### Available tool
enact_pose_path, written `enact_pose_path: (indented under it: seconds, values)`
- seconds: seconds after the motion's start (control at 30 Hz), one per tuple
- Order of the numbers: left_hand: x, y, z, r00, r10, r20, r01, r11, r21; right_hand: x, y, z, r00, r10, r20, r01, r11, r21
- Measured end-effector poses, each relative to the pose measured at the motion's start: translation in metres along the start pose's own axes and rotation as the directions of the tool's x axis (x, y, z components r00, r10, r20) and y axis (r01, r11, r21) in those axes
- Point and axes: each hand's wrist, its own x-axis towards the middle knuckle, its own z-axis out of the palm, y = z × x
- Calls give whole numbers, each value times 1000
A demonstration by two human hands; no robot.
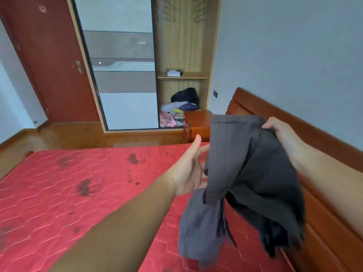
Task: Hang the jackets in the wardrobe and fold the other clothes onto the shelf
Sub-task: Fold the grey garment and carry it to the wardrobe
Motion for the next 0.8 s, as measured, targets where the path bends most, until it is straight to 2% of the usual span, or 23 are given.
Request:
enact_pose_path:
  seconds: [0.03,0.1,0.2,0.27,0.33,0.37,0.4,0.47,0.53,0.6,0.67,0.73,0.8]
  values:
    - [-5,6,4,999,37,-23,-36,999,33,-7,-8,7,999,-5,-32,4,999,-33]
    - [-11,15,15,979,139,-152,-104,970,218,-19,-19,16,998,1,-57,-7,995,-104]
    - [-27,30,30,886,286,-365,-145,919,367,-32,-23,23,999,1,-35,-12,949,-315]
    - [-44,47,35,852,334,-402,-173,907,385,-41,-25,26,998,-63,28,68,853,-518]
    - [-62,62,41,828,387,-406,-197,879,435,-52,-27,26,980,-153,129,199,676,-709]
    - [-70,67,47,817,411,-403,-206,863,462,-59,-29,27,966,-175,193,260,618,-742]
    - [-79,70,56,808,431,-402,-206,845,493,-66,-30,28,946,-163,280,320,600,-733]
    - [-91,70,75,803,455,-385,-167,792,587,-89,-34,37,861,-92,501,432,653,-622]
    - [-103,66,93,812,458,-362,-125,742,659,-108,-35,46,773,-28,634,473,692,-546]
    - [-116,65,107,820,435,-372,-67,718,693,-115,-25,51,758,-64,649,517,664,-539]
    - [-128,64,117,841,389,-377,-9,705,709,-121,-17,50,782,-126,610,486,736,-471]
    - [-140,61,124,859,333,-388,18,739,673,-123,-13,44,795,-145,589,435,813,-386]
    - [-151,60,128,873,275,-404,20,805,592,-128,-15,40,802,-178,570,434,829,-352]
